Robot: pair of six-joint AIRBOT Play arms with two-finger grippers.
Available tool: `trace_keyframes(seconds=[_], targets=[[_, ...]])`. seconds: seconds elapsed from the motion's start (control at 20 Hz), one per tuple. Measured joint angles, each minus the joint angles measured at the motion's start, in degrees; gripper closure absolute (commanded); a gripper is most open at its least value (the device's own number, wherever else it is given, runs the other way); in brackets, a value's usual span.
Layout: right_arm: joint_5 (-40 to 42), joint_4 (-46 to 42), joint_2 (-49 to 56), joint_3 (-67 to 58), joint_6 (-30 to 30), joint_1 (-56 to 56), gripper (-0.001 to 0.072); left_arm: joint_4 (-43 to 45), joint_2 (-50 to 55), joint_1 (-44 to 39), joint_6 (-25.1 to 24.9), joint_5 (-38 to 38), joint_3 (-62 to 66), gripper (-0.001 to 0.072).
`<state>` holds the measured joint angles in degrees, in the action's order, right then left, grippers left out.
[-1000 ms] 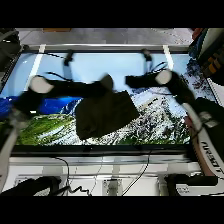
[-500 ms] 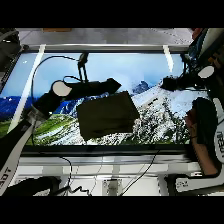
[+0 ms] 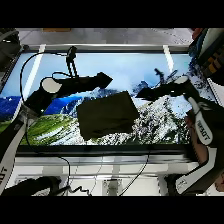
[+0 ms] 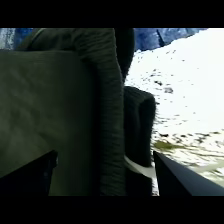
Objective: Fold the clothes and pants, and hang the long-sleeved shirts on hangers.
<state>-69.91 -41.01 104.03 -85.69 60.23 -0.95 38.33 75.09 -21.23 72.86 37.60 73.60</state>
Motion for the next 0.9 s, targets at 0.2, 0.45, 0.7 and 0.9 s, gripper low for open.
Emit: trace_keyframes(seconds=[0.2, 0.45, 0.7, 0.9], targets=[[4.42, -8.09, 2.10, -0.48, 3.13, 6.64, 0.0013, 2.58, -0.02, 0.15, -0.02, 0.66, 0.00, 0.0003], [8.74, -19.82, 3.54, -3.43, 13.70, 8.39, 0.0026, 3.52, -0.02, 0.15, -0.02, 1.01, 0.00, 0.0004], [2.21, -19.78, 6.75, -6.95, 17.42, 5.20, 0.0151, 3.82, -0.02, 0.15, -0.02, 1.05, 0.00, 0.0004], [-7.67, -9.55, 11.45, -7.82, 17.64, 3.48, 0.0157, 3.85, -0.02, 0.15, -0.02, 1.11, 0.00, 0.0004]])
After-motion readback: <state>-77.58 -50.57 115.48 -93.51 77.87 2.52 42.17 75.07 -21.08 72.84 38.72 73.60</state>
